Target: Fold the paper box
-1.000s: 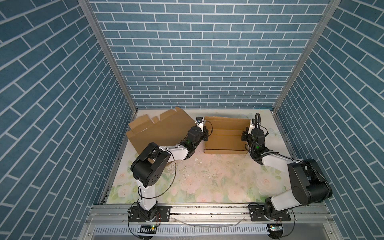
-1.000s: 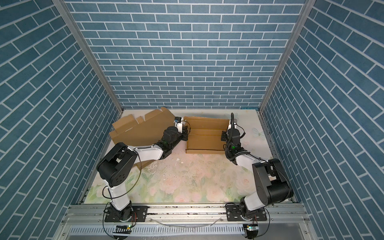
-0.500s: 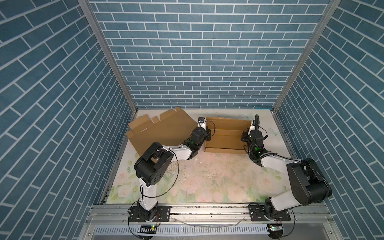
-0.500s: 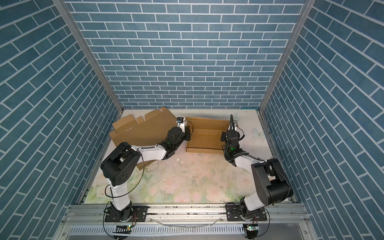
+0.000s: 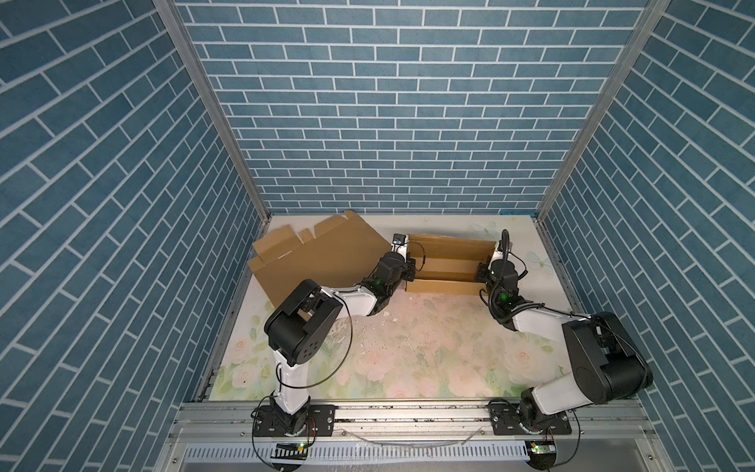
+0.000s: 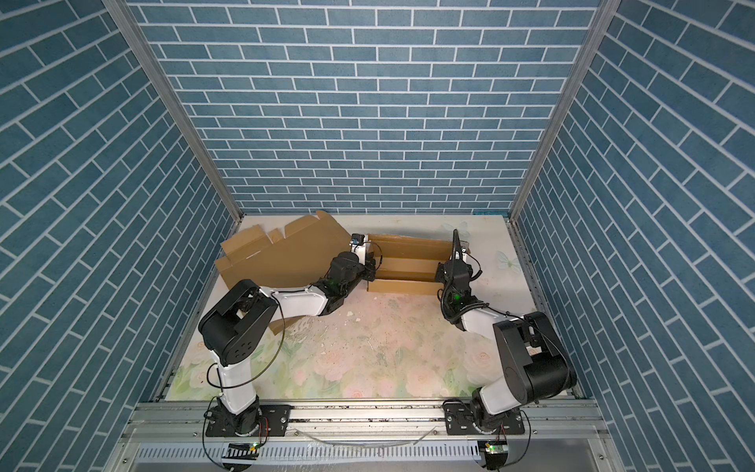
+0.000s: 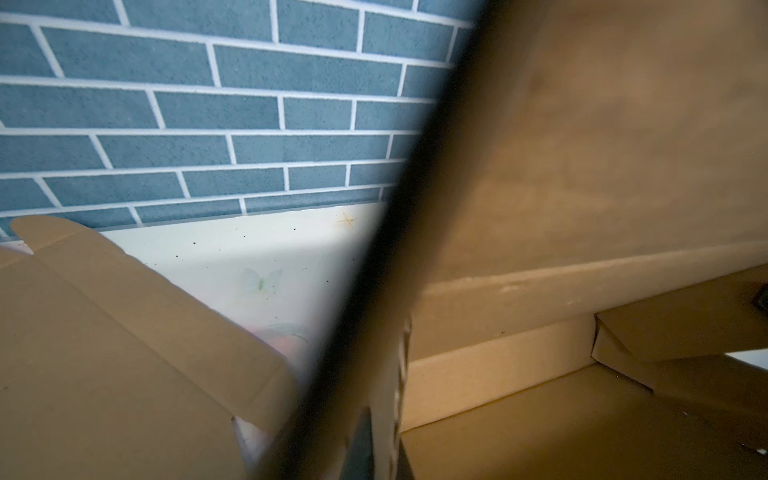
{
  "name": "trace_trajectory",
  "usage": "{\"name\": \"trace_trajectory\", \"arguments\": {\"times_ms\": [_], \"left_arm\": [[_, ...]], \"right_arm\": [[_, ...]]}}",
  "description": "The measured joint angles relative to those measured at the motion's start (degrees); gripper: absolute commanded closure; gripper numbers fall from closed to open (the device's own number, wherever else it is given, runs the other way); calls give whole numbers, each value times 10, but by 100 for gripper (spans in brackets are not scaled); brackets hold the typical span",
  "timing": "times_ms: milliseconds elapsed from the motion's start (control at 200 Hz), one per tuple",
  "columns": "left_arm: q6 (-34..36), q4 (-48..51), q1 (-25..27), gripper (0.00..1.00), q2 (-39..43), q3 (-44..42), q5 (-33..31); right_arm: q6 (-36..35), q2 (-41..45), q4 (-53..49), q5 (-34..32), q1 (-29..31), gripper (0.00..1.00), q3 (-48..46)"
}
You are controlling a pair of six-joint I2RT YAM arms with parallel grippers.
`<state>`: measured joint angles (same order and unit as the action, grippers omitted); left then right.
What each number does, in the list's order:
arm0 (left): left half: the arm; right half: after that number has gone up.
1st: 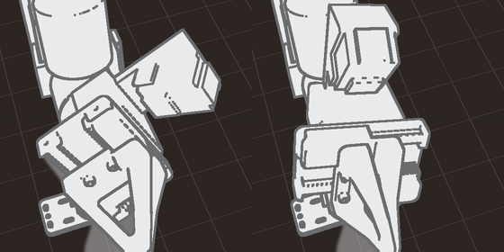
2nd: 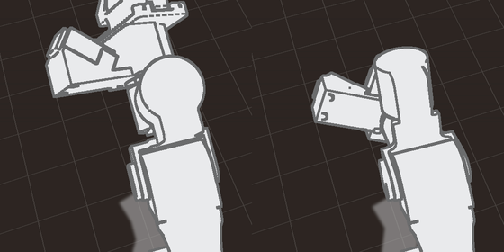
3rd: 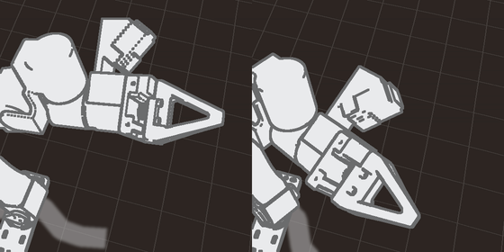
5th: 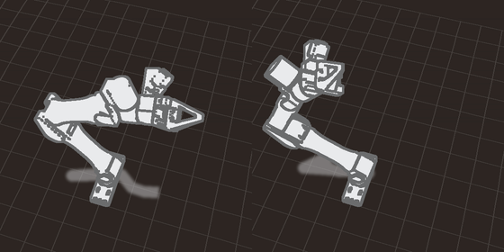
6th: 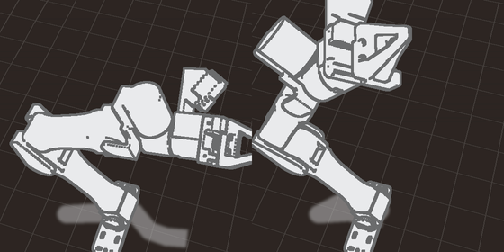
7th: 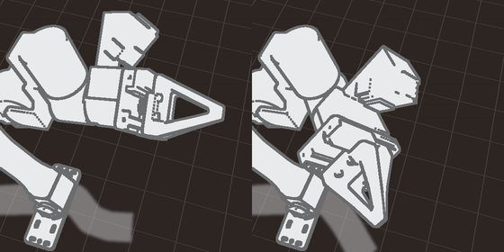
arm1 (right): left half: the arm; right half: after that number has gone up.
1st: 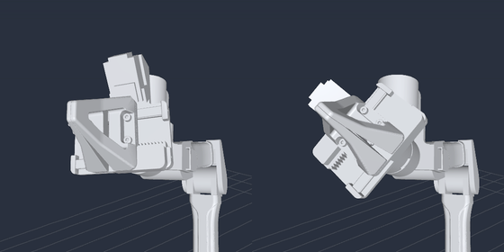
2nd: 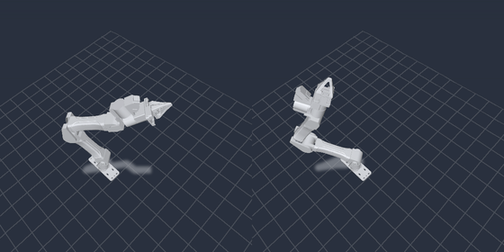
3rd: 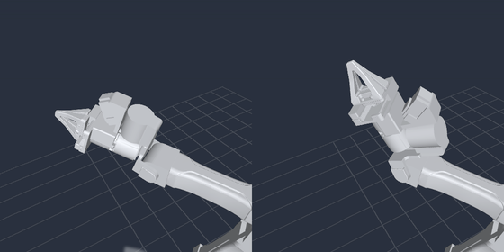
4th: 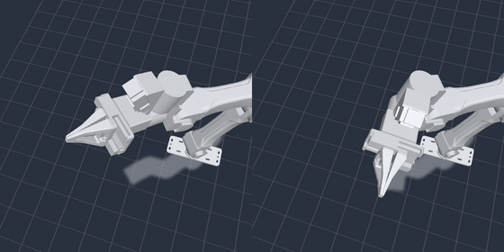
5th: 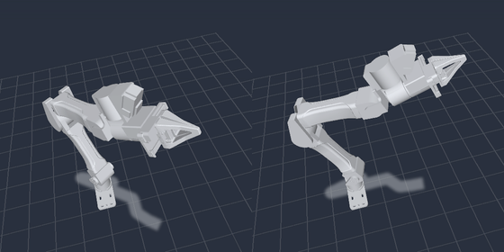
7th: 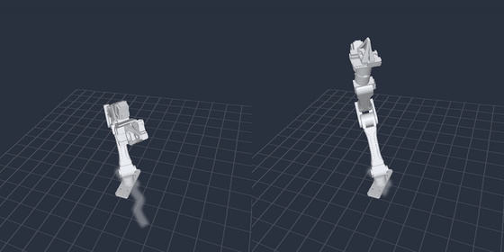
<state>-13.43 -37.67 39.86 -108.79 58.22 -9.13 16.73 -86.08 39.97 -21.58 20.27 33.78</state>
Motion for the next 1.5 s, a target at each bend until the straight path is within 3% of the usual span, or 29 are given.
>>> {"name": "trace_trajectory", "arguments": {"times_ms": [220,295,685,800,1100,1500], "left_arm": [[31,-35,3,98,7,-30,-2],[42,-49,5,98,8,-39,-7],[89,-109,15,98,8,-76,-32],[99,-123,18,98,8,-85,-33],[116,-169,21,97,8,-114,-28],[129,-229,19,96,1,-144,-18]], "right_arm": [[0,23,-2,13,0,100,-18],[0,36,-16,21,0,96,-21],[-8,146,-162,154,-16,58,-31],[-11,188,-224,198,-27,52,-31],[-32,304,-426,294,-45,48,-2],[-40,330,-625,347,-46,50,187]]}}
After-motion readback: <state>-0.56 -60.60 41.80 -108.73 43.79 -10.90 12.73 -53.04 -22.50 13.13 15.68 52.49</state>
